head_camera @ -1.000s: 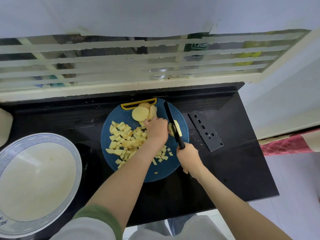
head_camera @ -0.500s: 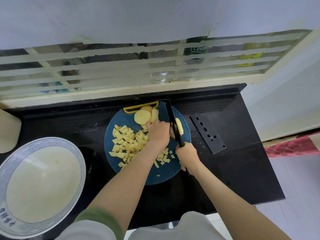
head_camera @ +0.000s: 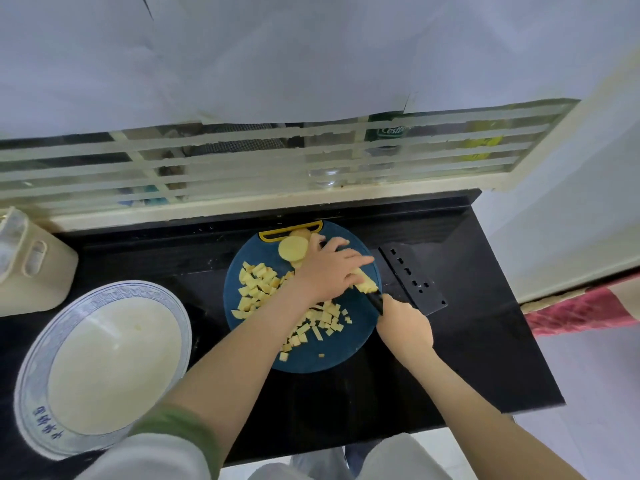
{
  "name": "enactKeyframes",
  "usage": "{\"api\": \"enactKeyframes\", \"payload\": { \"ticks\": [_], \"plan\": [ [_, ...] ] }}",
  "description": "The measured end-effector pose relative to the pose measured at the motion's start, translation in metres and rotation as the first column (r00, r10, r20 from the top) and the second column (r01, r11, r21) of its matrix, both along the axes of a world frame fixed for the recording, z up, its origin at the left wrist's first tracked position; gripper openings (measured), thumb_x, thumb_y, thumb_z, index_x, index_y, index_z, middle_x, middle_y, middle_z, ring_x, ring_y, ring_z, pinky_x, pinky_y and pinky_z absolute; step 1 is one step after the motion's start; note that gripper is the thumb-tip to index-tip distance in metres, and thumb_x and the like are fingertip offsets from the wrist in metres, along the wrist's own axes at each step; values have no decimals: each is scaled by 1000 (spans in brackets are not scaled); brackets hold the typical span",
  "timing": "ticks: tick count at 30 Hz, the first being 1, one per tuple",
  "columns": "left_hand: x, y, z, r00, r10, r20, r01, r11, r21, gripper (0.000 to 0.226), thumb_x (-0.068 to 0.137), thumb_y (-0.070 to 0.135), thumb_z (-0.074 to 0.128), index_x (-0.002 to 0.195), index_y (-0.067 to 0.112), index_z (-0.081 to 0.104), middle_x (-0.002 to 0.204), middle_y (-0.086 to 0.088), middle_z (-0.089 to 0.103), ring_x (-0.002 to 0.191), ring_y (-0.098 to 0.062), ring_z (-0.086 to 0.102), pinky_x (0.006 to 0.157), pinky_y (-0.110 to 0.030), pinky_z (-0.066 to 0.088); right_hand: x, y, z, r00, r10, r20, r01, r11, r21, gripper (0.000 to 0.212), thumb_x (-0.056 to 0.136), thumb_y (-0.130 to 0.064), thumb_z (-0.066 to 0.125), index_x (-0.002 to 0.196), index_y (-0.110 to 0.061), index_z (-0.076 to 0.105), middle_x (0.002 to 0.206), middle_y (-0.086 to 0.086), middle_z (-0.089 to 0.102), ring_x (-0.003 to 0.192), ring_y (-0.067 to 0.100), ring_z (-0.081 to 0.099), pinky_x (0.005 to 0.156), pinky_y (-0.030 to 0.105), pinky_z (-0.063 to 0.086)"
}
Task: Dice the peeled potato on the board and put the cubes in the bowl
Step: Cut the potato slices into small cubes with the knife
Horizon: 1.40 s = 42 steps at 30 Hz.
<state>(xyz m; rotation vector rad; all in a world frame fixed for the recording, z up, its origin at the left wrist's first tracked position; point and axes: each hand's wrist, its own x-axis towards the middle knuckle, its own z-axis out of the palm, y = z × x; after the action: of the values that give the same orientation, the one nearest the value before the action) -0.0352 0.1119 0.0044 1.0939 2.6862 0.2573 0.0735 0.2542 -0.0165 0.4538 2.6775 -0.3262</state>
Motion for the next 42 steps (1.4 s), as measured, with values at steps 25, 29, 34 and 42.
{"api": "enactKeyframes", "payload": {
  "ticks": [25,29,34,42],
  "plan": [
    [-20,24,-6,968,-204,147,232,950,-210,53,78,49,68,120,24,49,118,5,49,115,-17,37,101,-41,21,-6,28,8,943,332,27,-329,917,224,39,98,-17,46,136,-18,38,94,3,66,73,21,62,59,31,47],
    [-17,24,-3,974,-199,110,218,955,-200,46,77,42,67,114,21,48,113,4,46,110,-17,38,98,-39,23,-6,29,10,944,328,37,-327,916,230,35,98,-17,46,132,-17,41,94,3,66,72,21,62,58,30,44],
    [-13,26,1,975,-188,117,209,956,-205,47,74,46,68,108,20,48,107,5,47,105,-16,38,97,-40,25,-3,31,14,939,341,53,-343,911,230,36,98,-18,47,133,-17,40,97,3,66,77,21,65,59,30,46],
    [-16,25,13,955,-158,251,219,947,-237,43,79,50,66,110,23,54,103,5,50,99,-15,35,90,-39,24,3,31,25,921,382,72,-387,883,267,32,98,-16,46,130,-16,42,100,5,64,79,23,64,58,31,45]
  ]
}}
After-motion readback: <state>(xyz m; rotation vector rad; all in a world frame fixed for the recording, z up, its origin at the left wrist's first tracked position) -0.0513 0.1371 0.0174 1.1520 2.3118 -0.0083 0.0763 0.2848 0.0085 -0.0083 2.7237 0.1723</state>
